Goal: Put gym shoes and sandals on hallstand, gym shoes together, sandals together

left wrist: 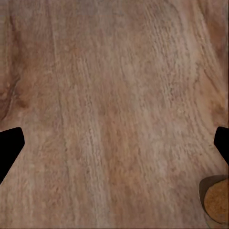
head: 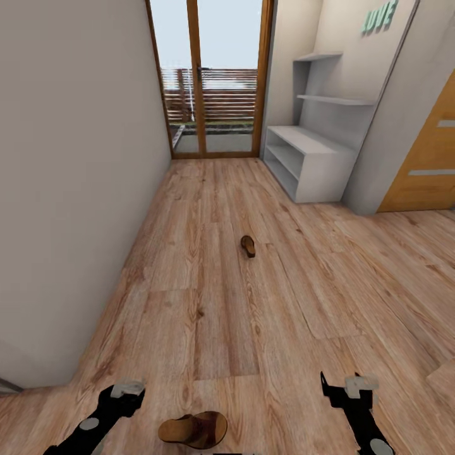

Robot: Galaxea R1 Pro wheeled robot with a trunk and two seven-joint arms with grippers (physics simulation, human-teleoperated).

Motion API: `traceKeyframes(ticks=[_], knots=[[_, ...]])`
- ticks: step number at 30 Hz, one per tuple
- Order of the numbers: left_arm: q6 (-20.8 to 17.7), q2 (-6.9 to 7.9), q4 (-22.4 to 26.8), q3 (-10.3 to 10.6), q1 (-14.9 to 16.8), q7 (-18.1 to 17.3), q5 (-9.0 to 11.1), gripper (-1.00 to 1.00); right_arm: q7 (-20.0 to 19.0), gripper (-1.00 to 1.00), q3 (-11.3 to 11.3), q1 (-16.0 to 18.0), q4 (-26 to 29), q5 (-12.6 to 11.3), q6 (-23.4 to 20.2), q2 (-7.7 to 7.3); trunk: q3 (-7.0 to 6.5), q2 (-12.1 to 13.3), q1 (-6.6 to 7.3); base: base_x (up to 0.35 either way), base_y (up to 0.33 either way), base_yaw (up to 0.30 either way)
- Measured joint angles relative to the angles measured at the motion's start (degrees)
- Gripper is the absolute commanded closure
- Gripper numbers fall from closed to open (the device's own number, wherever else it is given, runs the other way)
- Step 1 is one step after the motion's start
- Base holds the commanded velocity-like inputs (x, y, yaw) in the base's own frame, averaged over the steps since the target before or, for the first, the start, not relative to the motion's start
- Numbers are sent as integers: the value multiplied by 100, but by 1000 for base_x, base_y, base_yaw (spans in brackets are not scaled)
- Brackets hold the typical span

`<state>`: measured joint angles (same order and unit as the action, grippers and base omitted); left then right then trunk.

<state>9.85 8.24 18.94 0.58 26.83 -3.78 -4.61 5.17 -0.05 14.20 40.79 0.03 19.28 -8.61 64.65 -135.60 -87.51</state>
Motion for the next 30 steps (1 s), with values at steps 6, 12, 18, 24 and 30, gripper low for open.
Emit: traceKeyframes(ticks=[6,12,18,24,30], knots=[[-670,-22,-10,0,476,-378,-586,-100,-18,-100,0,103,1349,-13,-1360,-69,1,0,0,0,0,0],[-1195,-48,73,3,693,-923,-970,-100,-46,-100,-1,487,3139,-17,-3361,-85,1,0,0,0,0,0],[-1245,-37,84,83,718,-1446,-1065,-100,-129,-100,-1,706,3682,-24,-4037,-86,1,0,0,0,0,0],[-1259,-23,85,315,697,-1726,-1351,-100,-475,-100,4,789,4094,-13,-4419,-87,1,0,0,0,0,0],[-1260,-22,85,366,675,-1775,-1483,-100,-573,-100,5,800,4170,-5,-4494,-87,1,0,0,0,0,0]])
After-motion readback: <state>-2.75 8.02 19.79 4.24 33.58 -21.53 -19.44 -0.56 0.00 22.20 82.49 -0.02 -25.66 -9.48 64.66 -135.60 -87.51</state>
